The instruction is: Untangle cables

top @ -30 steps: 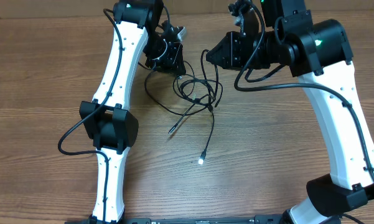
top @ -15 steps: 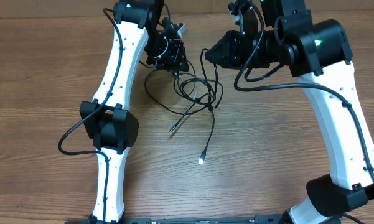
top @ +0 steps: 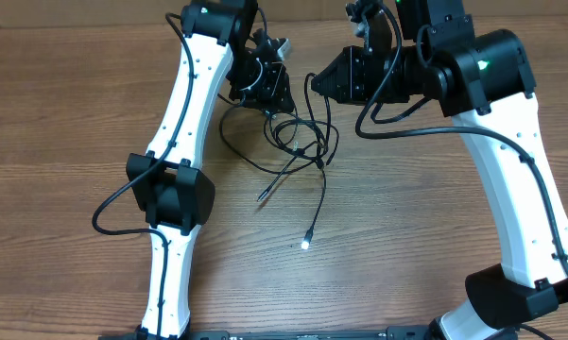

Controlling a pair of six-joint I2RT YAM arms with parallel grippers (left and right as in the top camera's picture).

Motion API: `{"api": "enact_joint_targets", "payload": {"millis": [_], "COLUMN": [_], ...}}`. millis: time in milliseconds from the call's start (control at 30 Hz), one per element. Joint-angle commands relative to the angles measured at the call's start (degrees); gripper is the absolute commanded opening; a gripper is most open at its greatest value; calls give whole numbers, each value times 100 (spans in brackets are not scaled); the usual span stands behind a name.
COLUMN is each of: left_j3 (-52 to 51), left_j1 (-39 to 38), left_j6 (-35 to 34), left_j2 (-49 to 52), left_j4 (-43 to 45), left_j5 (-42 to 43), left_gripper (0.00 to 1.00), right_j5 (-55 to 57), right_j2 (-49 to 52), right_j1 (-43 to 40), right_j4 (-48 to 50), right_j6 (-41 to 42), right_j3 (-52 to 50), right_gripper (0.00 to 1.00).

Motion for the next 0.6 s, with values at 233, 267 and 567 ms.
{"api": "enact_joint_targets", "payload": {"millis": [233, 267, 567], "left_j3": [-63, -66, -66], "left_j1": [-46, -46, -76], "left_j6": [-37, -37, -37], "left_j2": [26, 26, 26], "left_j4": [-17, -20, -57], "left_j5": [-76, -76, -74], "left_gripper": [36, 36, 36], "right_j5": [-52, -52, -50], "right_j2": [-151, -151, -151], "right_j1": [-20, -20, -20], "right_j4": [22, 24, 149], "right_j6": [-26, -26, -26], "right_j3": [160, 160, 160], "right_gripper": [4, 4, 4]}}
